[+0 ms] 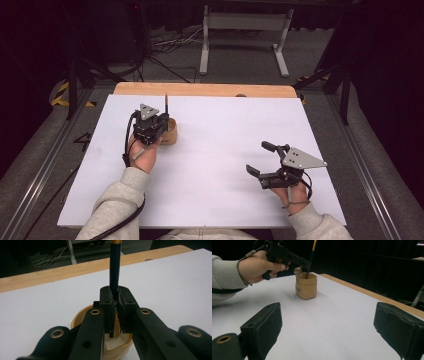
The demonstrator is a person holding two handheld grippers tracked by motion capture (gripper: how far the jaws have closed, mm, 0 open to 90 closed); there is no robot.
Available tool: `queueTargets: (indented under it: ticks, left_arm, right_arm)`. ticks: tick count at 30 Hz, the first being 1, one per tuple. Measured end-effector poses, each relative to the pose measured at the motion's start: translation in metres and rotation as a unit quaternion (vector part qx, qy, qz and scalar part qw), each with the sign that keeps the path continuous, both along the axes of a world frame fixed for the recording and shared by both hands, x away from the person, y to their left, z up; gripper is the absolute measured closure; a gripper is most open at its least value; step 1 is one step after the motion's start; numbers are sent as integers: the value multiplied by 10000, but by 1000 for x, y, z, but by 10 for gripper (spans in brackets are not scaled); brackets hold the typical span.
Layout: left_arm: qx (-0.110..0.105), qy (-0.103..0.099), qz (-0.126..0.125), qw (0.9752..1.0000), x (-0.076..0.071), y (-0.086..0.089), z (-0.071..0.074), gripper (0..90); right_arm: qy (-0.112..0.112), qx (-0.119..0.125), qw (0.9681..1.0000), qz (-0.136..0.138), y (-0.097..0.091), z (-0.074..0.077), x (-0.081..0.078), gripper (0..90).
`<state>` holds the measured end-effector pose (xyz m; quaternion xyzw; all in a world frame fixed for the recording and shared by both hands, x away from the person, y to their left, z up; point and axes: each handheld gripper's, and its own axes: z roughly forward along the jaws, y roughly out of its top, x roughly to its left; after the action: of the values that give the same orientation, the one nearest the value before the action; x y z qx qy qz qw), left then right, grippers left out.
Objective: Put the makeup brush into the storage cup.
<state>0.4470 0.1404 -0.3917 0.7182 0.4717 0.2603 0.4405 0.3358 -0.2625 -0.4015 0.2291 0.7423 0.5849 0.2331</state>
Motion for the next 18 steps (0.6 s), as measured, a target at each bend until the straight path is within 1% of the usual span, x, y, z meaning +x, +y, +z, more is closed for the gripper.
queueTargets:
  ticks: [2, 4, 12, 14, 16, 18]
  left_arm:
    - [-19, 0, -10, 10000, 1, 0, -2, 827]
    - [2, 37, -4, 10000, 0, -1, -3, 828]
    - [57, 76, -35, 9999, 0, -3, -6, 826]
    - [30, 87, -49, 9999, -1, -3, -7, 825]
    - [52, 107, -54, 9999, -2, -3, -7, 824]
    - [8, 78, -80, 9999, -4, -3, -7, 821]
  right_arm:
    - [-2, 1, 10000, 2, 0, 0, 0, 86]
    - [-3, 18, 10000, 9, 0, 0, 0, 86]
    - [-2, 13, 10000, -11, -2, 0, -1, 85]
    - [-8, 34, 10000, -22, -3, 0, -1, 86]
    - [-4, 32, 10000, -17, -3, 1, -1, 86]
    - [5, 31, 10000, 4, -2, 0, -1, 86]
